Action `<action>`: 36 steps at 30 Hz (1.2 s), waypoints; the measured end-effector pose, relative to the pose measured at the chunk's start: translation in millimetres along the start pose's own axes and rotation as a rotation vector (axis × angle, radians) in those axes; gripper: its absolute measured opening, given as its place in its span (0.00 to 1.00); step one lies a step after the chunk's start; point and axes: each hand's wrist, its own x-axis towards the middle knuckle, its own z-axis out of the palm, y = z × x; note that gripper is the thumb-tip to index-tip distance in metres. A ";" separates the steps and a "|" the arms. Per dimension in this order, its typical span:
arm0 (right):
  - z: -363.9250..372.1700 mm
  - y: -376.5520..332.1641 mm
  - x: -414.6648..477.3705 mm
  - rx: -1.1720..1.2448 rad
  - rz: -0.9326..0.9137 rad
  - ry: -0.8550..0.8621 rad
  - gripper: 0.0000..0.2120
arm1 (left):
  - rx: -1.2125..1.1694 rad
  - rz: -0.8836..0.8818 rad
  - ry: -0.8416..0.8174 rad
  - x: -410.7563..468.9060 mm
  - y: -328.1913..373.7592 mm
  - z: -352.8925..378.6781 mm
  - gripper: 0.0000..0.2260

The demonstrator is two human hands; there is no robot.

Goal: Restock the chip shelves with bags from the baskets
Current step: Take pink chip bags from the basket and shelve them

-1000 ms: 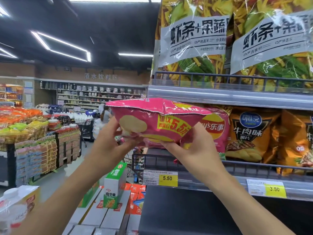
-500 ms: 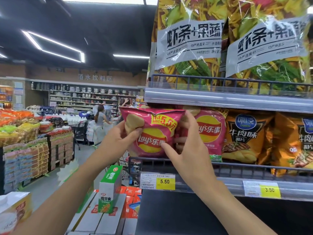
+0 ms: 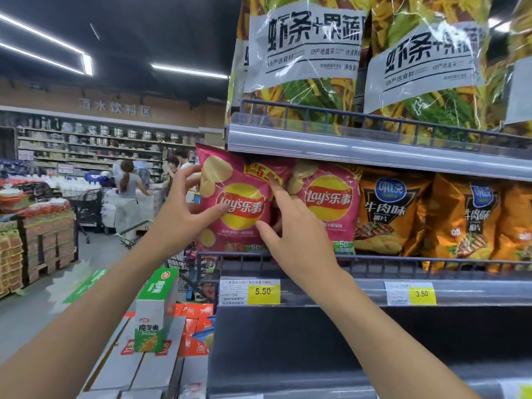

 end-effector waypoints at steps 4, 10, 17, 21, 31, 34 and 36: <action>1.5 -6.4 2.8 -0.008 0.006 -0.037 0.38 | -0.052 0.092 0.035 -6.0 -14.7 -3.7 0.41; 9.1 -12.2 5.1 0.007 0.033 -0.023 0.38 | 0.004 0.120 -0.001 3.9 -25.1 -13.7 0.36; -19.5 22.7 -23.2 -0.127 0.187 0.363 0.36 | 0.246 0.146 -0.308 11.3 -40.0 -30.3 0.54; -20.7 30.4 -24.3 -0.170 0.343 0.239 0.46 | 0.305 0.188 -0.289 16.5 -43.8 -23.0 0.55; -12.6 38.6 -18.2 -0.233 0.348 0.236 0.43 | 0.304 0.179 -0.251 28.8 -44.9 -1.1 0.56; -10.8 42.5 -15.2 -0.232 0.349 0.248 0.44 | 0.329 0.188 -0.214 30.5 -43.0 6.6 0.57; -10.9 44.0 -12.9 -0.252 0.358 0.246 0.44 | 0.348 0.187 -0.203 30.2 -42.4 9.9 0.57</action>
